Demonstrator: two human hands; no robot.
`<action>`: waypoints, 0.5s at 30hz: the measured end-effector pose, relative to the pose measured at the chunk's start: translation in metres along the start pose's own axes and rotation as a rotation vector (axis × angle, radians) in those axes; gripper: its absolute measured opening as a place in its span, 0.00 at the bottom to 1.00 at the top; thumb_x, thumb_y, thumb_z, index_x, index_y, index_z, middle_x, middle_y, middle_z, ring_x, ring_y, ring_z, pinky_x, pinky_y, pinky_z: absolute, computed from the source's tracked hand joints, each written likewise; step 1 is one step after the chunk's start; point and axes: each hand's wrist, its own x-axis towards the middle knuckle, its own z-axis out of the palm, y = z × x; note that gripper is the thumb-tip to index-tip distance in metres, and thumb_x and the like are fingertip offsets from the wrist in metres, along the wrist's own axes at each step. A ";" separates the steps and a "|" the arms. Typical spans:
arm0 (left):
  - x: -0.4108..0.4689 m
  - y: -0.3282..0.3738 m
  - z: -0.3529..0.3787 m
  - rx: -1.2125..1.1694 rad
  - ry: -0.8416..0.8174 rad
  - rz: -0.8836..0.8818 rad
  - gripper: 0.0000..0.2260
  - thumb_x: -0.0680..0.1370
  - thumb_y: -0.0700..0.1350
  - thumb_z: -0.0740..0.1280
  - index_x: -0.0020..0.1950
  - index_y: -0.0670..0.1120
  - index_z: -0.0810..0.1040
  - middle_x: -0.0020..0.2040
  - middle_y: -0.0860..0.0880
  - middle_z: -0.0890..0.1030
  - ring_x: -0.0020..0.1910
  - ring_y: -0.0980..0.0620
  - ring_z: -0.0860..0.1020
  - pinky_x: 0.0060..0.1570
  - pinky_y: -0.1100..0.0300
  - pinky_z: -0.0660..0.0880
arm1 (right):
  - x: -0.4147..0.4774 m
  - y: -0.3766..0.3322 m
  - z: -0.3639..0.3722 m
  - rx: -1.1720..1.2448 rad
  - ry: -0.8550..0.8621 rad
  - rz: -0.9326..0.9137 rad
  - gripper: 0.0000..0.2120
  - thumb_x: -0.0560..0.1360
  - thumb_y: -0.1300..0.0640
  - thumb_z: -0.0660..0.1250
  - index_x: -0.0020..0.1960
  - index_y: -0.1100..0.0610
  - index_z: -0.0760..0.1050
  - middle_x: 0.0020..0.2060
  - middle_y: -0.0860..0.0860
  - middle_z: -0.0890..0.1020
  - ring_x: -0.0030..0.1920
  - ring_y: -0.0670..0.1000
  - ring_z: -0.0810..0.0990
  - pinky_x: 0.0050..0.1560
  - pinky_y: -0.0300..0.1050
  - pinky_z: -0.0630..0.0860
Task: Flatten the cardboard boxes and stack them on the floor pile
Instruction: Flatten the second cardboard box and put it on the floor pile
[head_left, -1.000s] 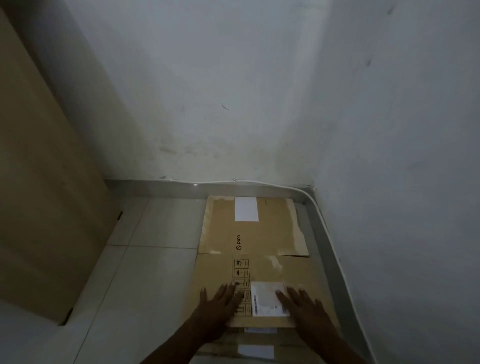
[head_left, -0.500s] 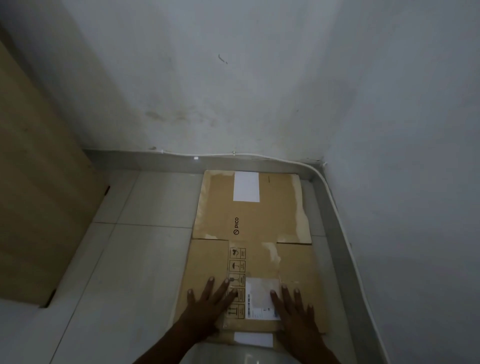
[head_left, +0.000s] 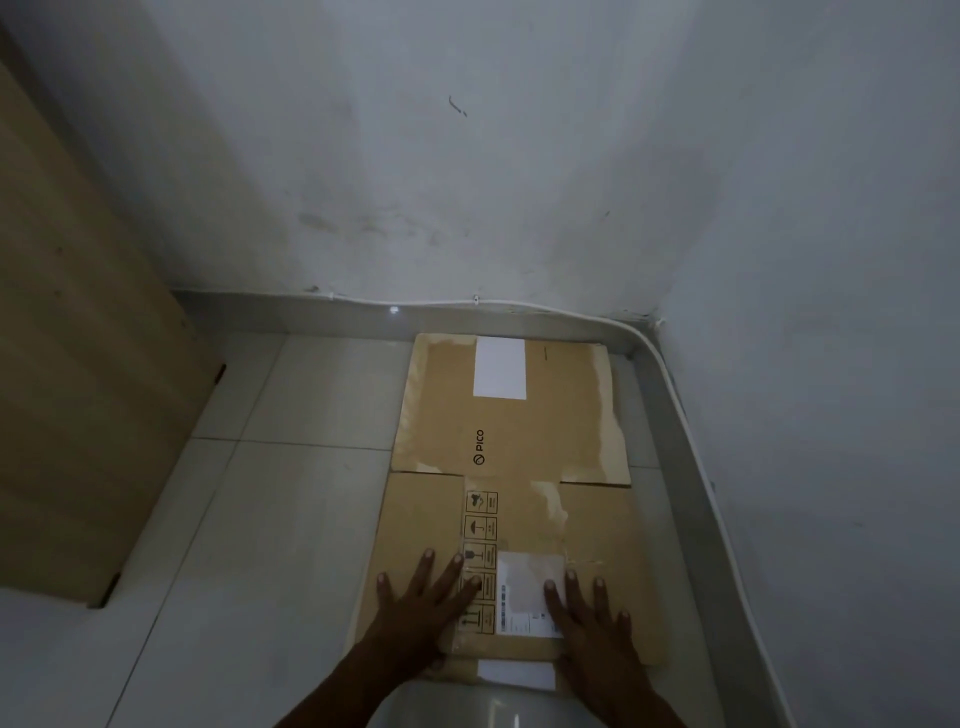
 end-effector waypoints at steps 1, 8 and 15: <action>0.000 0.001 -0.001 -0.008 -0.009 -0.001 0.57 0.75 0.53 0.71 0.53 0.69 0.13 0.72 0.50 0.25 0.71 0.43 0.26 0.65 0.21 0.44 | 0.001 -0.001 0.000 0.009 -0.008 0.008 0.38 0.81 0.49 0.57 0.78 0.47 0.32 0.77 0.52 0.33 0.76 0.64 0.32 0.73 0.69 0.44; -0.004 0.010 -0.030 -0.050 -0.120 -0.032 0.44 0.76 0.50 0.71 0.79 0.58 0.41 0.80 0.51 0.36 0.78 0.39 0.38 0.67 0.23 0.48 | 0.002 -0.011 -0.009 0.053 -0.041 0.080 0.40 0.80 0.52 0.62 0.78 0.46 0.36 0.78 0.52 0.35 0.77 0.63 0.34 0.73 0.70 0.47; -0.050 0.019 -0.093 -0.063 0.051 -0.089 0.25 0.82 0.52 0.60 0.78 0.50 0.58 0.80 0.43 0.54 0.78 0.38 0.53 0.72 0.33 0.58 | -0.022 -0.044 -0.057 0.106 0.181 0.099 0.30 0.82 0.49 0.57 0.79 0.50 0.47 0.79 0.57 0.48 0.78 0.63 0.48 0.74 0.65 0.55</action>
